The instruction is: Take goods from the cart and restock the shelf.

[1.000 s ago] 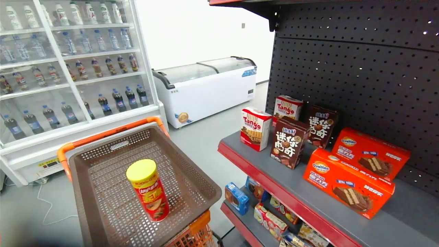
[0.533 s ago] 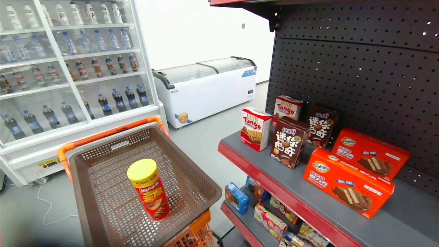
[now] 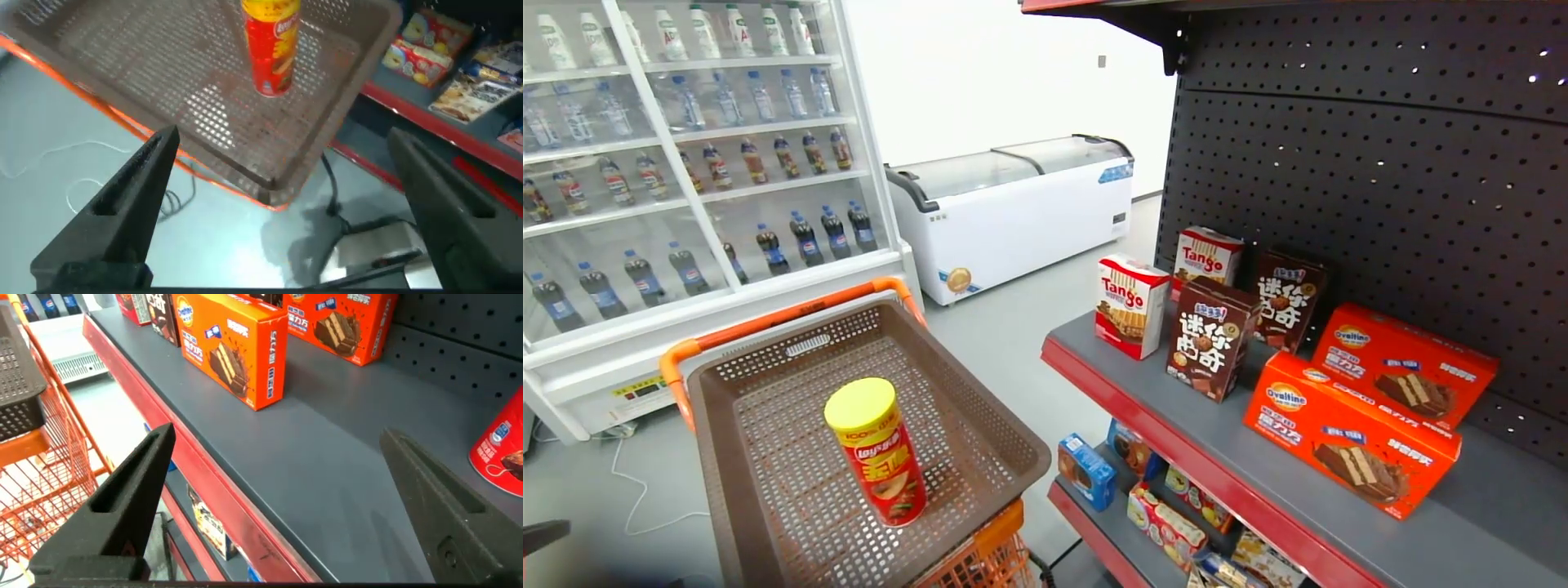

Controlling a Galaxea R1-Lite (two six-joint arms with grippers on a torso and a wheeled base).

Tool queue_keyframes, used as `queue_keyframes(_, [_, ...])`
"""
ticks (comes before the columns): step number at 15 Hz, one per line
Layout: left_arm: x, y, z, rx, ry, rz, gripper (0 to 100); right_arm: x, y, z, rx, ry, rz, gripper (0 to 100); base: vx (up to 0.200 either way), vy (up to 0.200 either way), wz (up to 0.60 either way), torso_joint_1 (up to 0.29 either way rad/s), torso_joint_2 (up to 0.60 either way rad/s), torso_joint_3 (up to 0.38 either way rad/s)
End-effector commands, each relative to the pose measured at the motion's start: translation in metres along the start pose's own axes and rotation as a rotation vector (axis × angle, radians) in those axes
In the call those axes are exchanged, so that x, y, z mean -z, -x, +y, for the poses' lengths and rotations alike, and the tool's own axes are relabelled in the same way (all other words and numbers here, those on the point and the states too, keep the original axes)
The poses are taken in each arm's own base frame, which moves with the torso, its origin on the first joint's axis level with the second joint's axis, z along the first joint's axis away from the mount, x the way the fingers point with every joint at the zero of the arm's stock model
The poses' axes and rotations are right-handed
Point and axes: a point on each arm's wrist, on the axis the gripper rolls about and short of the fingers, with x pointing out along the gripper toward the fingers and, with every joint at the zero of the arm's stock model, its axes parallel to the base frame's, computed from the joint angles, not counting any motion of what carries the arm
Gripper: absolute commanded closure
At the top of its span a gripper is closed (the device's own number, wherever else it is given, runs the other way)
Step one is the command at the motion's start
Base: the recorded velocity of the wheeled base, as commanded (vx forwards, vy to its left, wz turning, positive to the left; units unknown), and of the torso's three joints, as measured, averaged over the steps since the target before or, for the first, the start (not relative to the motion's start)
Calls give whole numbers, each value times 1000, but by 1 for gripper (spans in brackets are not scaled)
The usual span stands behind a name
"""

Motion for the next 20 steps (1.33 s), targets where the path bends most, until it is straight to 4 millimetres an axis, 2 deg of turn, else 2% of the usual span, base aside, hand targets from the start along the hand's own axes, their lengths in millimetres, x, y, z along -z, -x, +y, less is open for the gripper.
queue_keyframes(1, [-17, -33, 11, 13, 47, 131, 0, 0, 0, 0, -1, 1, 1, 0, 0, 0, 0, 0, 0, 0])
queue_keyframes(5, [-23, -64, 20, -31, -86, 224, 0, 0, 0, 0, -1, 0, 1, 0, 0, 0, 0, 0, 0, 0])
queue_keyframes(8, [-24, -86, 19, -19, -134, 182, 0, 0, 0, 0, -1, 0, 1, 0, 0, 0, 0, 0, 0, 0])
queue_keyframes(11, [-27, -107, 21, -14, -132, 144, 0, 0, 0, 0, -1, 1, 1, 0, 0, 0, 0, 0, 0, 0])
queue_keyframes(15, [-21, -130, 23, -15, -129, 100, 0, 0, 0, 0, -1, 0, 1, 0, 0, 0, 0, 0, 0, 0])
queue_keyframes(20, [-19, -154, 15, 18, -68, 36, 0, 0, 0, 0, -1, 0, 1, 0, 0, 0, 0, 0, 0, 0])
